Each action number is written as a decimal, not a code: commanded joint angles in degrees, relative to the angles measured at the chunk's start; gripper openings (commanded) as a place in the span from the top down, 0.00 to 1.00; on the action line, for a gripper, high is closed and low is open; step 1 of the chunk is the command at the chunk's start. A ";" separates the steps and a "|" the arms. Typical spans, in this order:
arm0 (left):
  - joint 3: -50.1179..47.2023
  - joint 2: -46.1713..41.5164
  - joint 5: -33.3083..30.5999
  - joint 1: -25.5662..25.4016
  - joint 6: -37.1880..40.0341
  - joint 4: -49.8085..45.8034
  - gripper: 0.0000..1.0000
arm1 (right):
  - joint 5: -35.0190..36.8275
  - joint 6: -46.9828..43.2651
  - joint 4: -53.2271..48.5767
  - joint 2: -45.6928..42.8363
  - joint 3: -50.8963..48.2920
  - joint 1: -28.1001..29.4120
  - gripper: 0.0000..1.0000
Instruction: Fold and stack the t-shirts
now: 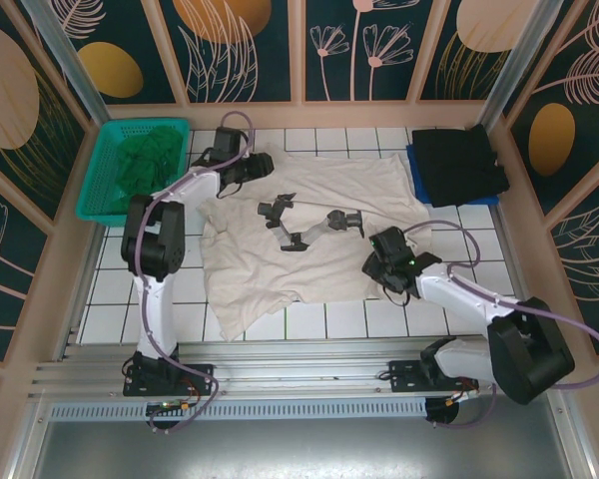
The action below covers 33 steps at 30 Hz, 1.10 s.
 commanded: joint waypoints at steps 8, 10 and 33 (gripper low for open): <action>9.25 12.01 -2.68 -0.03 -0.97 -2.77 0.49 | 0.69 -3.56 5.06 13.65 2.01 0.40 0.51; 12.56 14.52 -3.43 -0.02 -0.85 -4.55 0.49 | 0.05 -1.94 5.41 12.66 -0.23 1.10 0.51; 3.60 -6.37 -10.34 1.56 1.79 -12.23 0.34 | 0.67 -6.73 -9.32 -16.12 -5.60 -15.99 0.37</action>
